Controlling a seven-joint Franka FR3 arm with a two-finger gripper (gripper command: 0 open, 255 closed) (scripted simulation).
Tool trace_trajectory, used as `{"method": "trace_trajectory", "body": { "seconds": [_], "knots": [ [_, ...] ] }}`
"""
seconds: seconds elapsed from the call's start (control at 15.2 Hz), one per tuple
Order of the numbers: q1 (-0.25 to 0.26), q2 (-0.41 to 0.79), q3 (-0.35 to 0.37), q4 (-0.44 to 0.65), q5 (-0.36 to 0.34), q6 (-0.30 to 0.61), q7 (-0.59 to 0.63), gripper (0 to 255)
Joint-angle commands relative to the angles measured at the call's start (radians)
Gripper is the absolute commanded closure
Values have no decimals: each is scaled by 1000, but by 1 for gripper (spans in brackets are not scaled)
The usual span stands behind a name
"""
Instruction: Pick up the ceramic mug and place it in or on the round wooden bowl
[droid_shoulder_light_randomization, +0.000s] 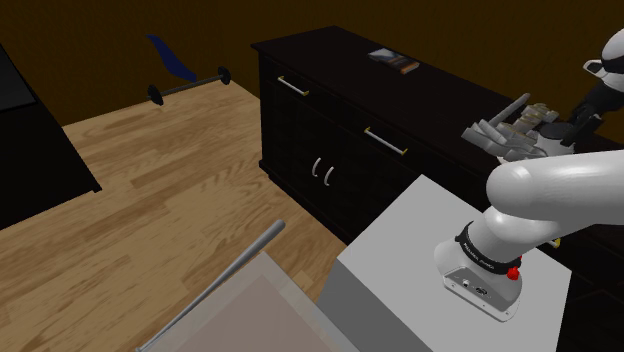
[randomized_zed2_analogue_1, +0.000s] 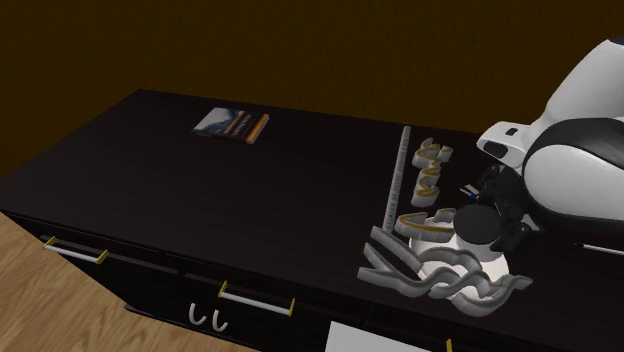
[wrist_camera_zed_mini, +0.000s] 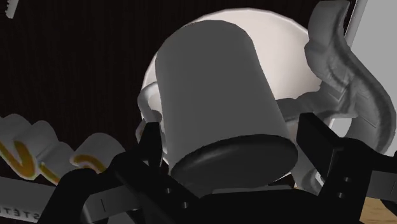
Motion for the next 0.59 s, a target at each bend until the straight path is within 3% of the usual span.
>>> {"method": "trace_trajectory", "body": {
  "seconds": [0.0,0.13,0.53],
  "knots": [
    [-3,-25,31,30,14,-61,0,0],
    [-5,-47,63,71,30,-126,-2,0],
    [-5,-47,63,71,31,-126,-2,0]
  ]
}}
